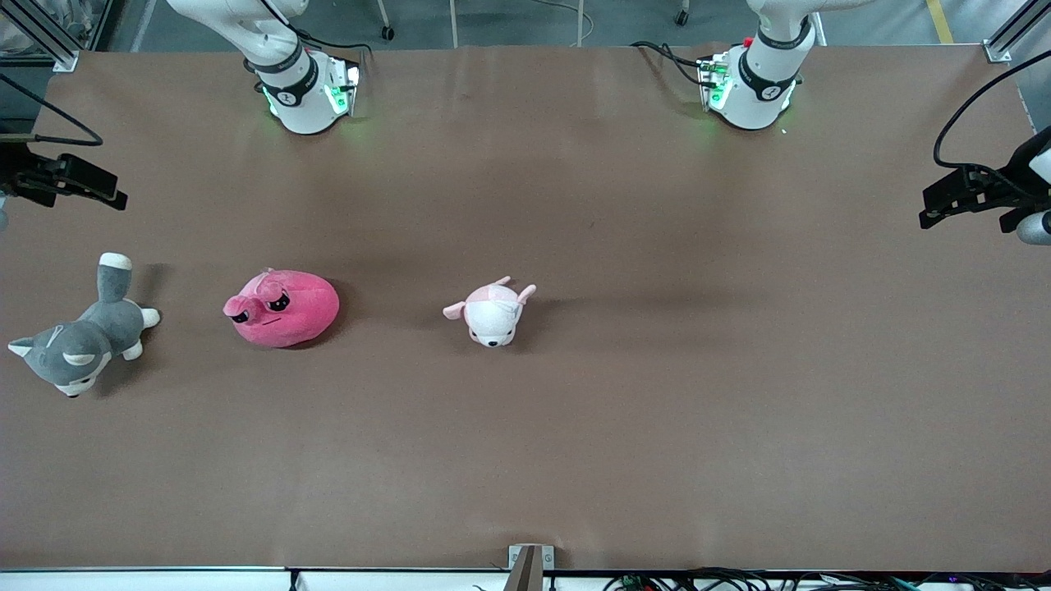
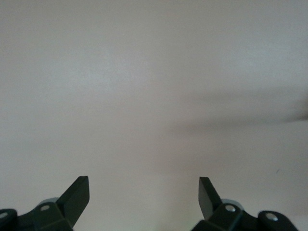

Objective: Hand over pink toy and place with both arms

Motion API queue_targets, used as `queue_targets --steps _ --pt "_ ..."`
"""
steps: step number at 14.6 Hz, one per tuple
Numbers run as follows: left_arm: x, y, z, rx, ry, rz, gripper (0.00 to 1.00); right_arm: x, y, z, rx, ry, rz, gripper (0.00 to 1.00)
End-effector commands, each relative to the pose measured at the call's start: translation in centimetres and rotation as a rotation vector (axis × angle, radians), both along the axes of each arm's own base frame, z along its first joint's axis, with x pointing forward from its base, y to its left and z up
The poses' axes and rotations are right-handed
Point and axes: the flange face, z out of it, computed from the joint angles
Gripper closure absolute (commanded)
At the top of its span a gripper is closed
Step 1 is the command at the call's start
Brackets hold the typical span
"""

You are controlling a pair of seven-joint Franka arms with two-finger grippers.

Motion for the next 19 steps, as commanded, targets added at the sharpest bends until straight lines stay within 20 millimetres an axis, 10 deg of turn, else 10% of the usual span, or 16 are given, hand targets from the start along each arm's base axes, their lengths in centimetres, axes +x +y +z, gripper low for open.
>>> queue_targets --steps 1,19 --pt "-0.5 0.0 0.7 0.022 -0.002 -0.009 0.00 -1.3 -0.4 0.4 -0.022 -0.011 -0.017 0.00" --pt "-3.1 1.2 2.2 0.006 -0.049 0.012 0.00 -5.2 0.1 3.2 -0.001 -0.062 0.001 0.00"
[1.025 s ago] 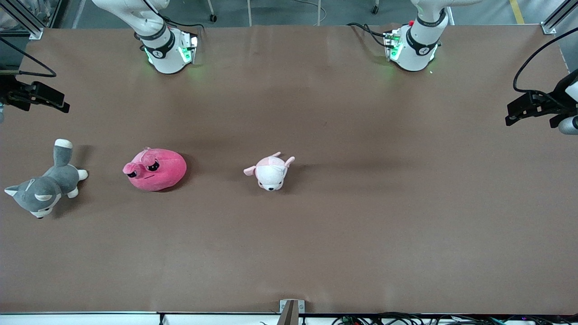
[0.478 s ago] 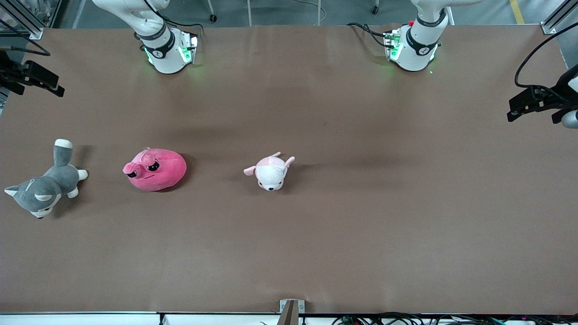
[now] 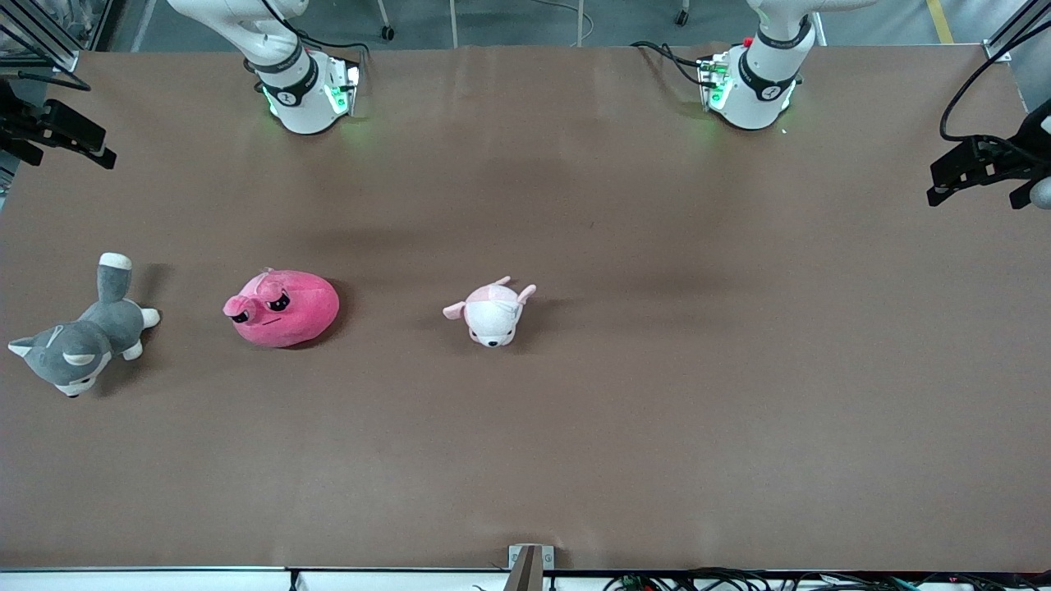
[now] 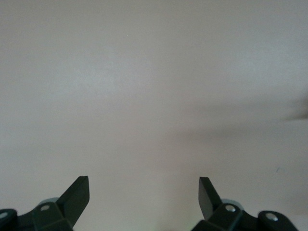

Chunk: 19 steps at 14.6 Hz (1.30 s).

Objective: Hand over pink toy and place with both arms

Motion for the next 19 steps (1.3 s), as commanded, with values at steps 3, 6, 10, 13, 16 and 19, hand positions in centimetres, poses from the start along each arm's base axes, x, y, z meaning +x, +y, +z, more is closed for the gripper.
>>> queue_targets --steps 3,6,10,13,16,19 --pt "-0.6 0.4 0.8 -0.025 -0.024 -0.002 0.00 -0.8 0.6 0.1 -0.003 -0.004 0.013 0.00" --pt "-0.6 0.2 1.3 -0.024 -0.035 0.009 0.00 -0.9 0.8 0.1 -0.002 -0.001 0.045 0.00" --pt "-0.2 -0.1 2.2 -0.025 -0.055 0.007 0.00 -1.0 0.8 0.2 -0.002 -0.003 0.050 0.00" --pt "-0.1 -0.1 2.1 -0.027 -0.055 0.005 0.00 -1.1 1.1 0.4 -0.002 -0.004 0.056 0.00" --pt "0.1 -0.4 1.9 -0.028 -0.053 -0.001 0.00 -1.4 2.0 0.4 0.000 0.021 0.070 0.00" --pt "0.2 -0.8 1.7 -0.028 -0.048 -0.013 0.00 -1.4 2.5 0.5 -0.001 0.010 0.081 0.00"
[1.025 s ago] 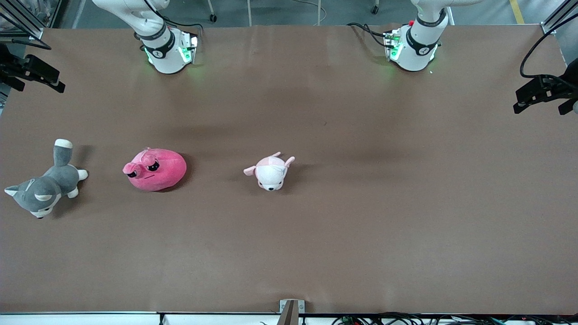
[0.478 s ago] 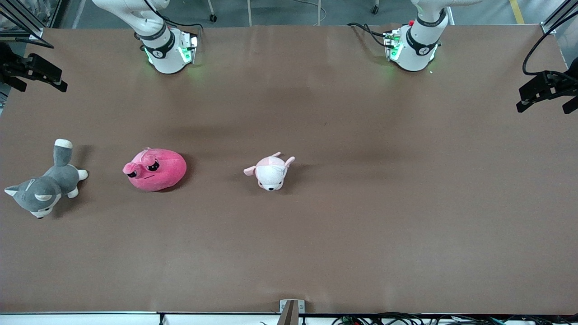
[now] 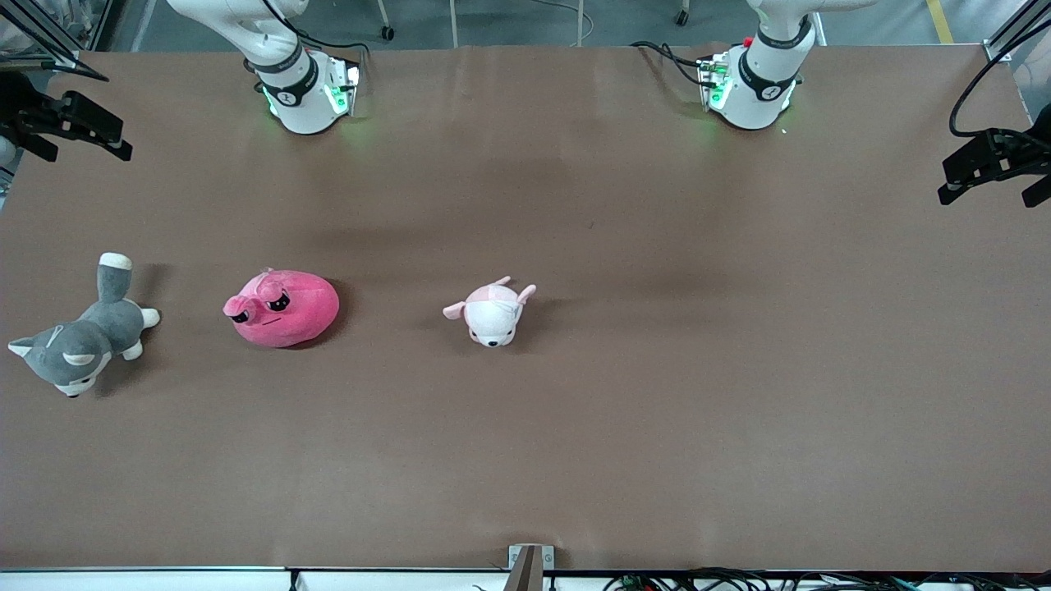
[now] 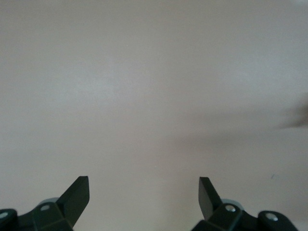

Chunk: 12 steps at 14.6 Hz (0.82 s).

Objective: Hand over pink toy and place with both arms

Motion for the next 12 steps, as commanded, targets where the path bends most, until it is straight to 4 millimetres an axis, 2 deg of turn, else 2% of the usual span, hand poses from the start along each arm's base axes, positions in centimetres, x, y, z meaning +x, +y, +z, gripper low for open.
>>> queue_targets --steps 1,12 --pt "0.21 -0.55 0.31 -0.012 -0.010 -0.013 0.00 -0.85 0.29 0.47 0.000 -0.014 0.011 0.00" --pt "0.32 -0.36 0.14 -0.010 -0.007 -0.011 0.00 -0.73 0.14 0.55 0.000 -0.025 0.008 0.00"
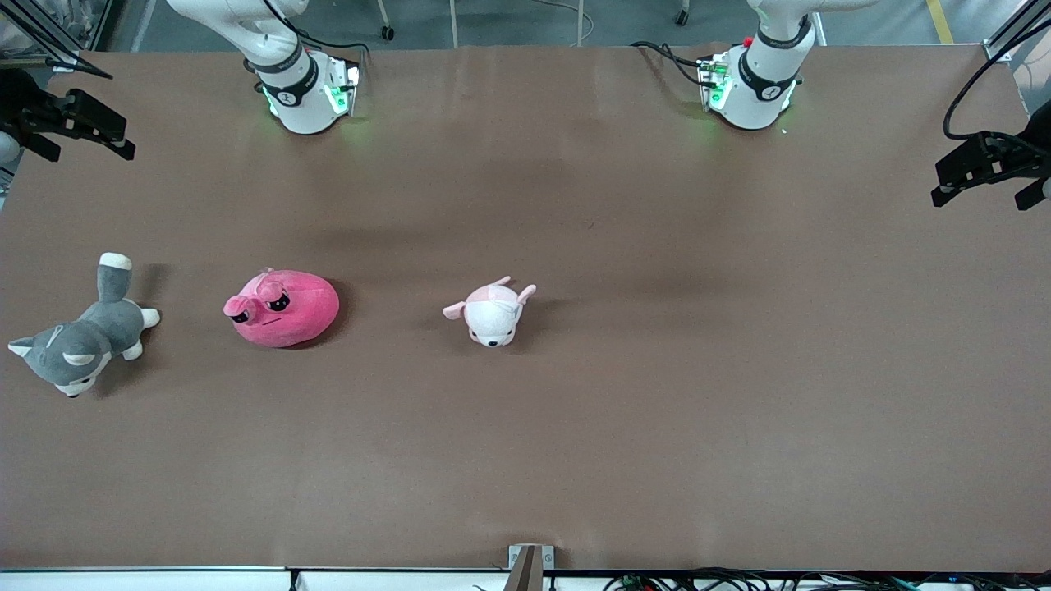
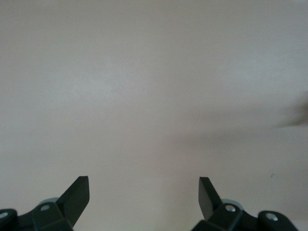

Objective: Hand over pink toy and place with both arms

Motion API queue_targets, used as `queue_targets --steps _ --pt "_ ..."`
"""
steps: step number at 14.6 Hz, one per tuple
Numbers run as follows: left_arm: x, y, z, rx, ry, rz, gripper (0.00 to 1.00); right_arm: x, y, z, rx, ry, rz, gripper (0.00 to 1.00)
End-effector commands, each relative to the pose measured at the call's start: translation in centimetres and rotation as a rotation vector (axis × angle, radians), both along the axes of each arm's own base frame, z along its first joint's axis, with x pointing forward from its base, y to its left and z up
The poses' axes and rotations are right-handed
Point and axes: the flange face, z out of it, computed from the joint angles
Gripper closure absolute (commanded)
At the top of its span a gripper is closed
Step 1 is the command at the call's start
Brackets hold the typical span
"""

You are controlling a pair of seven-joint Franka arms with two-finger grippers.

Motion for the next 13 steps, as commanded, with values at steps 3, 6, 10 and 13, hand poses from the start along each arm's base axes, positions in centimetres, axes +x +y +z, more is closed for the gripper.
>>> queue_targets --steps 3,6,10,13 --pt "0.18 -0.05 0.35 -0.010 -0.011 -0.006 0.00 -0.66 -0.03 0.40 0.000 -0.020 0.004 0.00" --pt "0.18 -0.05 0.35 -0.010 -0.011 -0.006 0.00 -0.64 -0.03 0.41 0.000 -0.021 0.006 0.00" --pt "0.18 -0.05 0.35 -0.010 -0.011 -0.006 0.00 -0.55 -0.11 0.47 0.000 -0.023 0.004 0.00" --pt "0.18 -0.05 0.35 -0.010 -0.011 -0.006 0.00 -0.47 -0.13 1.01 -0.001 -0.035 0.006 0.00"
